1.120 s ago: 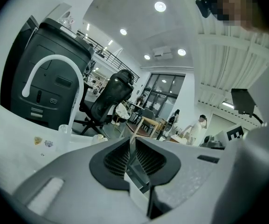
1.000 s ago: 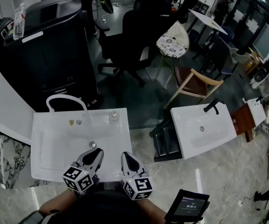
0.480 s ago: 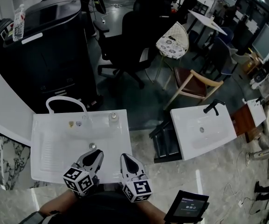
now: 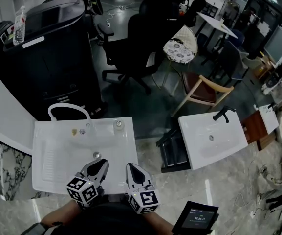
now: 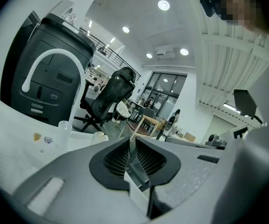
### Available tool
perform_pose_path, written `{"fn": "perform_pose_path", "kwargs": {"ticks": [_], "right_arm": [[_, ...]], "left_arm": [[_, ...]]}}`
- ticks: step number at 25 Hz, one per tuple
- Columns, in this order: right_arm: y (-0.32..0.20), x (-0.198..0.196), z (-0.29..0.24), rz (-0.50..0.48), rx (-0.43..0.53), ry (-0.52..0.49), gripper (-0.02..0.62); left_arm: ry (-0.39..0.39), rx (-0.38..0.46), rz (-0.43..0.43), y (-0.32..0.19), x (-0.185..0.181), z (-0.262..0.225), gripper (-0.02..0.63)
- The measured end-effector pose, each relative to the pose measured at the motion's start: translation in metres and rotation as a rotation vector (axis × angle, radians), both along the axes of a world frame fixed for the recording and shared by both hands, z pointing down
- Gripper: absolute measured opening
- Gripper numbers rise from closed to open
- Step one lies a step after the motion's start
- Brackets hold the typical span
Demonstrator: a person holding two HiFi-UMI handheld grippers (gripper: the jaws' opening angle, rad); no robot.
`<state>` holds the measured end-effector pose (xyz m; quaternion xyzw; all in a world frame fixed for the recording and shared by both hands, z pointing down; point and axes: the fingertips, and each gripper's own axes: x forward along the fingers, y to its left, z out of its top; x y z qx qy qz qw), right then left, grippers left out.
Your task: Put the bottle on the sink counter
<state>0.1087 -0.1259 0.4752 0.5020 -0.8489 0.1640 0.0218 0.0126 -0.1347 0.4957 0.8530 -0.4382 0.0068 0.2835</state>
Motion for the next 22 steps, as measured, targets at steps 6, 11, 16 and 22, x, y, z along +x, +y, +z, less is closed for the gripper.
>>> {"fn": "perform_pose_path", "kwargs": {"ticks": [6,11,16,22], "right_arm": [[0.0000,-0.0019,-0.0016,-0.004,0.002,0.004,-0.005],[0.0011,-0.0049,-0.0023,-0.015,0.008,0.005,-0.005],[0.0009,-0.0055,-0.0037,-0.021,0.014,0.006,-0.005],[0.0008,-0.0049,-0.0032,-0.020,0.017,0.006,-0.005]], "left_arm": [[0.003,0.000,0.004,-0.0003,0.0001,-0.0013,0.040],[0.002,-0.005,0.006,0.0004,-0.0007,0.0001,0.041],[0.001,-0.005,0.010,-0.0006,0.0001,0.0001,0.040],[-0.003,-0.007,0.014,-0.0005,0.0005,0.0012,0.040]]}}
